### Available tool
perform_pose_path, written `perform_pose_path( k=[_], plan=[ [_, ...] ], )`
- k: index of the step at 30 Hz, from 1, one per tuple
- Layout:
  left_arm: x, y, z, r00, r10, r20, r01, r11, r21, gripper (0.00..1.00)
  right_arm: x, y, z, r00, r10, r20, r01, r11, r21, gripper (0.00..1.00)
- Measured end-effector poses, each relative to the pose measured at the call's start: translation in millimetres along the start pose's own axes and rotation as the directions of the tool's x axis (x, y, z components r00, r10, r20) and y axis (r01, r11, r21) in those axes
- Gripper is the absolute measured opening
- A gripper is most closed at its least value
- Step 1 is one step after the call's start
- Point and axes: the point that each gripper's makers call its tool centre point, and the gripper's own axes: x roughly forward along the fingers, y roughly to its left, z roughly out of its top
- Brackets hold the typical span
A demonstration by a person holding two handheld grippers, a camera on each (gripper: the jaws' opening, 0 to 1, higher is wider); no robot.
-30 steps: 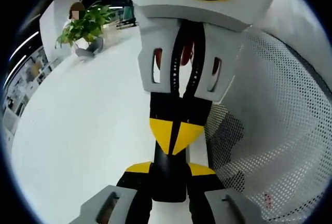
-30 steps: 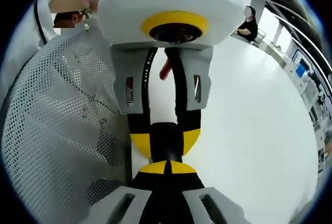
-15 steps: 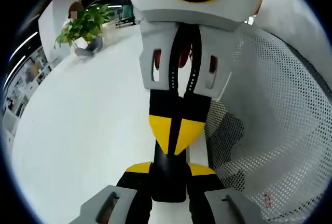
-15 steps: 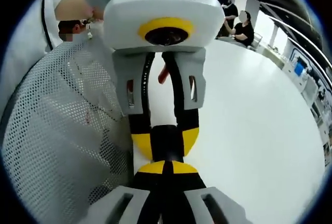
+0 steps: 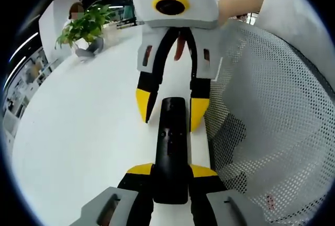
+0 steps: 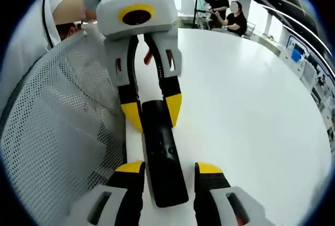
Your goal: Press the specified remote control buttons in sequence, fully releasing each button before pressing the next.
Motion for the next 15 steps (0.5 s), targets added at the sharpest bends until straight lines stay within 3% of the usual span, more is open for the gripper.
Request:
perform_pose_path(
  k=[8,15],
  plan=[
    [0.2,-0.2,0.2,1.0,-0.002,-0.002,0.002,1.0,0.003,0.24,-4.0,0.2,-2.5,1.0,-0.003,0.015,0.002,0.999,0.051,0.4],
    [0.6,-0.6,0.1,1.0,-0.006,-0.004,0.006,1.0,0.006,0.24,-1.1,5.9,-4.7,1.0,0.01,-0.015,-0.01,1.0,0.005,0.26]
  ],
)
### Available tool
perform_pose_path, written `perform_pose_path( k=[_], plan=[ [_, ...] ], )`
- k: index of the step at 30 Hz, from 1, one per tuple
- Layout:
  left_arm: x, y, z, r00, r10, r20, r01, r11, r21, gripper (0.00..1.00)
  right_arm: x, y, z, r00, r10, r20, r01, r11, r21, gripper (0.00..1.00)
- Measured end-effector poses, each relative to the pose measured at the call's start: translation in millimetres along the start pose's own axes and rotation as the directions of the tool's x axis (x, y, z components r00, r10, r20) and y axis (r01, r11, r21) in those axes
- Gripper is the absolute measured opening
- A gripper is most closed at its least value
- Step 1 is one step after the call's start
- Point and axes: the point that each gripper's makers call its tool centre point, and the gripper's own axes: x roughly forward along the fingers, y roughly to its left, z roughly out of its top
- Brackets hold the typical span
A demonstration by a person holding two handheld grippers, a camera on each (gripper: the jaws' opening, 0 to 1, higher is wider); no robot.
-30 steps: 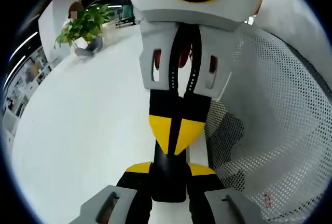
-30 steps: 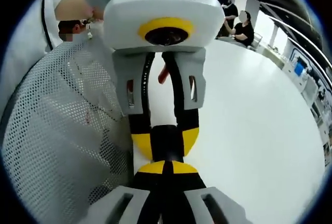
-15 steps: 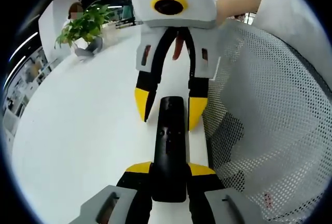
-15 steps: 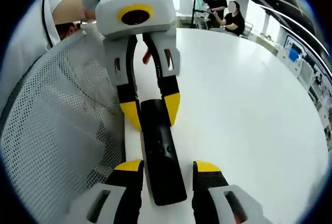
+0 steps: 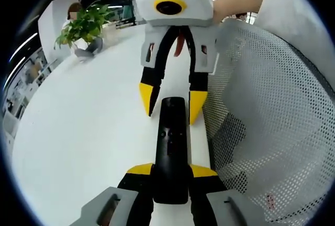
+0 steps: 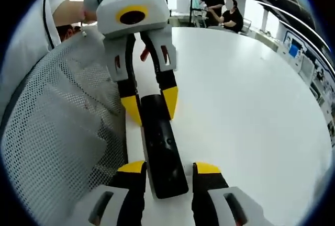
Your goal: Press the specified remote control buttons in sequence, fully releasing each button before pressing the next.
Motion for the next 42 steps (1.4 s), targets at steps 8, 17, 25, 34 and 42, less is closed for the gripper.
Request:
perform_pose_path(
  k=[8,17,25,34,42],
  plan=[
    [0,-0.5,-0.3,1.0,-0.002,-0.002,0.002,1.0,0.003,0.24,3,3,0.7,1.0,0.005,-0.019,-0.005,1.0,-0.029,0.23],
    [1,-0.7,-0.9,1.0,-0.001,0.0,0.001,1.0,0.0,0.24,4,4,0.5,0.999,0.014,-0.042,-0.017,0.997,-0.081,0.22],
    [0,-0.6,-0.8,0.999,0.019,0.029,-0.018,0.999,-0.031,0.25,4,3,0.0,0.999,0.012,-0.05,-0.017,0.995,-0.102,0.21],
    [0,-4.1,1.2,0.995,0.047,0.085,-0.033,0.988,-0.152,0.32,4,3,-0.5,0.999,0.0,-0.049,-0.005,0.994,-0.108,0.21],
    [-28,4.8,6.5,0.98,0.139,0.144,-0.091,0.95,-0.298,0.46,4,3,-0.1,0.999,-0.002,-0.045,-0.003,0.995,-0.097,0.22]
  ],
)
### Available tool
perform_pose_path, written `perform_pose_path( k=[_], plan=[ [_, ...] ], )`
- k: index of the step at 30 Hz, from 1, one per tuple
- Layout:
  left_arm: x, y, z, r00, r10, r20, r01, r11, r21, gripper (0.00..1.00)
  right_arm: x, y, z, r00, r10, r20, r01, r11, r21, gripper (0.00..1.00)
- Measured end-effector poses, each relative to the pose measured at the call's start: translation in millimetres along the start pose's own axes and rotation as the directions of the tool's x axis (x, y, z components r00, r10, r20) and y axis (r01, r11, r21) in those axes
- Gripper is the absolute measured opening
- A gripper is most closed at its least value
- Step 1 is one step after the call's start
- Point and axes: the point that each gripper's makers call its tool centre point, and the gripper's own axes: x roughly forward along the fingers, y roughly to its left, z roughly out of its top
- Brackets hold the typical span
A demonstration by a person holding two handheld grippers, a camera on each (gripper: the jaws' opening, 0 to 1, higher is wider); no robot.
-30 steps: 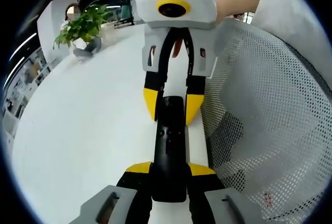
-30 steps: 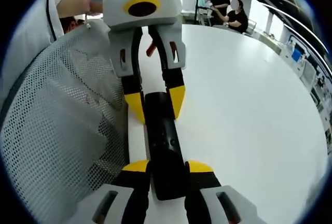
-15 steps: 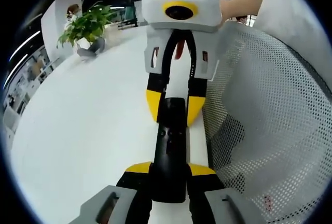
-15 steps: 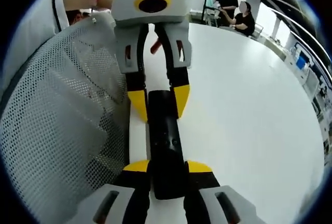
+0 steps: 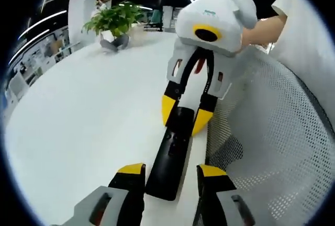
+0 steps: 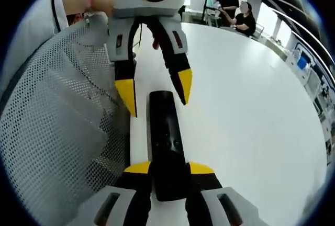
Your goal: Press the specified remote control buttons in sequence, fully releasing each button before pressing the next.
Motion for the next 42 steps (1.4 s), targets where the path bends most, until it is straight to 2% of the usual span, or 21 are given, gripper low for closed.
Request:
perform_pose_path(
  k=[4,5,8,10,11,13,15,16,18,20,22,24,26,28,30,31,32,35,38,39,42],
  plan=[
    [-21,5.3,17.2,0.989,0.087,0.12,-0.08,0.995,-0.062,0.55,0,0,-0.1,1.0,0.001,0.006,-0.001,1.0,0.007,0.22],
    [-28,6.8,27.3,0.974,0.116,0.193,-0.105,0.992,-0.066,0.57,0,0,-0.1,1.0,0.0,0.007,0.0,1.0,0.009,0.22],
    [-45,10.0,39.5,0.94,0.183,0.287,-0.147,0.979,-0.143,0.61,0,0,-0.1,1.0,-0.002,0.009,0.002,1.0,0.009,0.22],
    [-62,21.6,46.5,0.893,0.286,0.347,-0.235,0.955,-0.183,0.67,0,0,0.1,1.0,-0.004,0.012,0.004,1.0,0.013,0.22],
    [-72,26.6,49.1,0.863,0.336,0.377,-0.279,0.939,-0.2,0.73,0,0,0.0,1.0,-0.005,0.014,0.004,1.0,0.014,0.22],
    [-87,33.5,52.3,0.817,0.404,0.411,-0.337,0.913,-0.228,0.81,0,0,0.1,1.0,-0.005,0.017,0.005,1.0,0.017,0.22],
    [-98,37.6,54.9,0.781,0.451,0.432,-0.371,0.891,-0.261,0.89,0,0,0.2,1.0,-0.005,0.019,0.004,1.0,0.019,0.22],
    [-106,39.0,59.3,0.747,0.482,0.458,-0.391,0.876,-0.283,0.94,0,0,0.3,1.0,-0.004,0.02,0.004,1.0,0.02,0.22],
    [-122,38.5,68.5,0.672,0.513,0.534,-0.398,0.859,-0.323,0.99,0,0,0.5,1.0,-0.002,0.022,0.002,1.0,0.027,0.22],
    [-132,37.9,70.8,0.621,0.536,0.572,-0.386,0.844,-0.371,1.0,0,0,0.8,1.0,-0.001,0.027,0.0,0.999,0.034,0.22],
    [-143,38.7,71.9,0.561,0.563,0.607,-0.358,0.826,-0.436,1.0,0,0,0.6,0.999,-0.001,0.036,-0.001,0.999,0.04,0.22],
    [-152,42.2,68.4,0.509,0.6,0.616,-0.363,0.799,-0.478,1.0,-1,0,1.2,0.999,0.001,0.051,-0.004,0.998,0.055,0.24],
    [-156,43.6,68.4,0.482,0.616,0.623,-0.389,0.788,-0.478,1.0,-1,3,2.8,0.998,0.02,0.061,-0.026,0.994,0.11,0.27],
    [-155,44.3,68.3,0.473,0.622,0.624,-0.426,0.782,-0.456,1.0,-2,2,3.8,0.998,0.018,0.062,-0.024,0.994,0.108,0.27],
    [-148,45.3,69.0,0.494,0.612,0.617,-0.441,0.788,-0.429,1.0,-2,-1,3.5,0.998,0.007,0.059,-0.013,0.995,0.101,0.25],
    [-141,44.5,65.4,0.542,0.608,0.579,-0.437,0.793,-0.424,1.0,-3,-1,3.3,0.998,0.006,0.058,-0.012,0.995,0.101,0.25],
    [-140,44.5,65.5,0.545,0.609,0.576,-0.441,0.793,-0.421,1.0,-3,-3,2.7,0.999,0.005,0.054,-0.01,0.994,0.107,0.26],
    [-135,42.8,64.7,0.576,0.607,0.548,-0.486,0.793,-0.367,0.98,-2,-2,1.7,0.999,0.015,0.046,-0.02,0.993,0.114,0.25],
    [-130,42.1,57.6,0.6,0.608,0.52,-0.51,0.791,-0.337,0.95,1,-1,2.9,0.999,0.029,0.021,-0.031,0.997,0.073,0.23],
    [-126,42.4,54.8,0.615,0.606,0.504,-0.52,0.793,-0.318,0.95,0,-1,2.5,0.999,0.034,0.009,-0.034,0.997,0.063,0.23],
    [-123,43.4,47.0,0.639,0.61,0.469,-0.512,0.792,-0.332,0.93,0,-1,1.3,0.998,0.055,-0.041,-0.054,0.998,0.02,0.22]
  ],
)
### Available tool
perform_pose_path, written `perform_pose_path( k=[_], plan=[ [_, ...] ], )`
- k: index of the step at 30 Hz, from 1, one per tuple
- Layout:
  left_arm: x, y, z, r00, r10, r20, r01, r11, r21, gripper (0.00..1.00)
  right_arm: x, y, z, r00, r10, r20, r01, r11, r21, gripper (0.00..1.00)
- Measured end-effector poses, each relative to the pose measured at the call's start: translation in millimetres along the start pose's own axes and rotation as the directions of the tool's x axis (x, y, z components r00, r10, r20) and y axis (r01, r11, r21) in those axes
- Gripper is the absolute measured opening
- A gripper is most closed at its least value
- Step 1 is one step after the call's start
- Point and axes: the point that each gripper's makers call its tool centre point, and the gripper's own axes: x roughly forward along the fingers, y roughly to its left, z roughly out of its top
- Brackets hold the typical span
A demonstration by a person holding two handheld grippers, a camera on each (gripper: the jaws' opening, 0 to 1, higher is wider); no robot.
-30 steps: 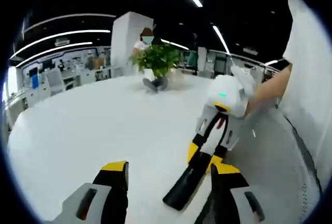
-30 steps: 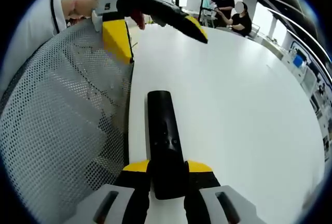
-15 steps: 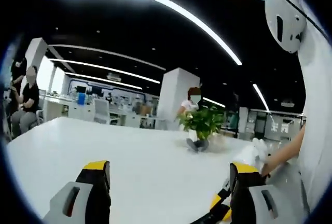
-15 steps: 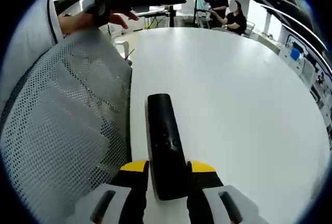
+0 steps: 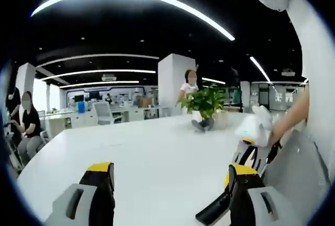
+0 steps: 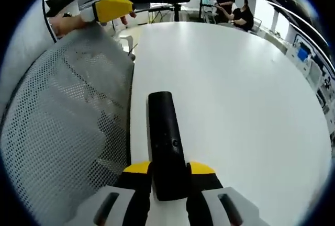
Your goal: Press the specified remote control buttons in sequence, fully releasing each button before pressing the next.
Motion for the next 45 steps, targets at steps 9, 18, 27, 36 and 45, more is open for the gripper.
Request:
perform_pose_path(
  k=[9,18,27,36,45],
  plan=[
    [-8,10.9,8.4,0.997,0.054,0.061,-0.054,0.999,-0.006,0.95,1,1,-1.9,0.992,0.017,-0.123,-0.027,0.996,-0.083,0.21],
    [-10,10.2,9.2,0.996,0.055,0.069,-0.055,0.998,-0.003,0.95,0,-12,-1.7,0.985,-0.012,-0.174,-0.005,0.995,-0.095,0.2],
    [-9,2.0,6.8,0.998,0.02,0.051,-0.021,1.0,0.014,0.94,3,-53,9.0,0.981,-0.043,-0.192,0.027,0.996,-0.086,0.2],
    [-6,-3.7,0.6,1.0,-0.007,0.011,0.007,0.999,0.031,0.93,5,-95,15.2,0.975,-0.047,-0.215,0.026,0.995,-0.1,0.21],
    [-5,-3.7,-8.5,1.0,-0.01,-0.03,0.011,0.999,0.035,0.91,4,-129,16.9,0.971,-0.04,-0.236,0.021,0.996,-0.083,0.21]
  ],
)
